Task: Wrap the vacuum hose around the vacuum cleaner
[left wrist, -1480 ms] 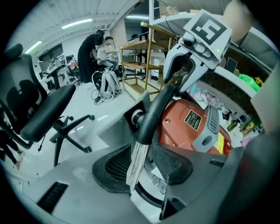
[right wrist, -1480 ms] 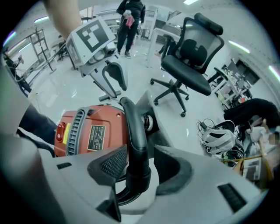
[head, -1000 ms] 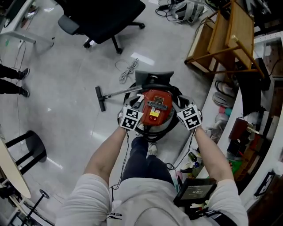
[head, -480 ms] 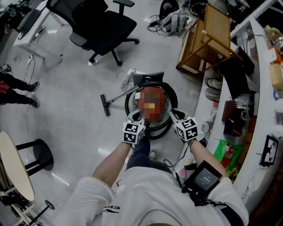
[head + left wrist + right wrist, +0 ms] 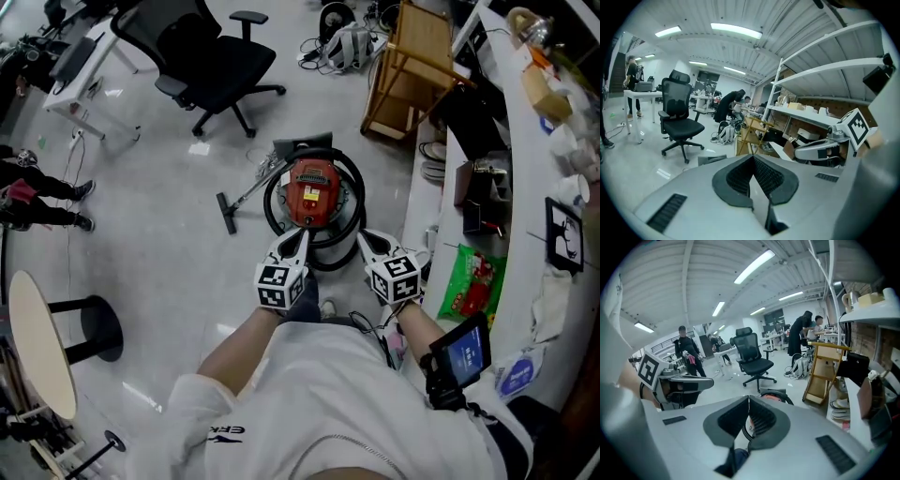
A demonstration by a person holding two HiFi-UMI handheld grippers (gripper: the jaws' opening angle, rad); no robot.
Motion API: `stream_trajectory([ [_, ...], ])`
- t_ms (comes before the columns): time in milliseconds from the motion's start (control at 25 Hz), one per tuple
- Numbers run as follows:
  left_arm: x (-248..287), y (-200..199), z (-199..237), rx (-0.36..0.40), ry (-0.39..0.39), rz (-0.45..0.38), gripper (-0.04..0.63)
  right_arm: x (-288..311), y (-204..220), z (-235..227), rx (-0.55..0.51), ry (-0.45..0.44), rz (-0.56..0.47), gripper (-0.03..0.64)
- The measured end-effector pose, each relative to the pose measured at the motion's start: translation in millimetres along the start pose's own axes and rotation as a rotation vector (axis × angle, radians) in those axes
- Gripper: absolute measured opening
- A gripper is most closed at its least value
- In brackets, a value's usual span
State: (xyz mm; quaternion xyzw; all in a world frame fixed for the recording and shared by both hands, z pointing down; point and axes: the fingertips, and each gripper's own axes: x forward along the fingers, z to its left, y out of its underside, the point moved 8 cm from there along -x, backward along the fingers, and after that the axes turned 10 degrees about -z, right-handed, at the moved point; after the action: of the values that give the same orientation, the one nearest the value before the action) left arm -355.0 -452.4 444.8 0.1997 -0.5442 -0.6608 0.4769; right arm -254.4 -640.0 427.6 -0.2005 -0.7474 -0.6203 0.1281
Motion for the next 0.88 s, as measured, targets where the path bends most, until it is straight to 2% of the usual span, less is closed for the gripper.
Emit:
stream_trajectory([
  [160,-35.6,-7.3,-30.9,0.012,-0.005,-0.025,0.003,-34.9,-6.6,25.4,-0.034,-0.007,-0.055,0.003],
  [320,-63.0,-15.1,-51.3,0.055,0.036,-0.035,0.003,-57.6,-12.6,52.1,-0.056,-0.019,-0.088,0.003],
  [440,-72.0,-22.7,-57.3,0.094,0.087,-0.044,0.003,-66.2,-18.7,69.5,-0.069,-0.006,-0.110,0.003],
  [560,-83.4,-20.2,-62.6,0.101,0.118,-0.052,0.003,-76.0,-14.9,85.9,-0.065,0.008,-0.122,0.003],
  [880,-118.7,-17.3,-53.1,0.105,0.139,-0.064,0.003,-85.6,-4.0,127.3,-0.069,0.021,-0.111,0.003],
])
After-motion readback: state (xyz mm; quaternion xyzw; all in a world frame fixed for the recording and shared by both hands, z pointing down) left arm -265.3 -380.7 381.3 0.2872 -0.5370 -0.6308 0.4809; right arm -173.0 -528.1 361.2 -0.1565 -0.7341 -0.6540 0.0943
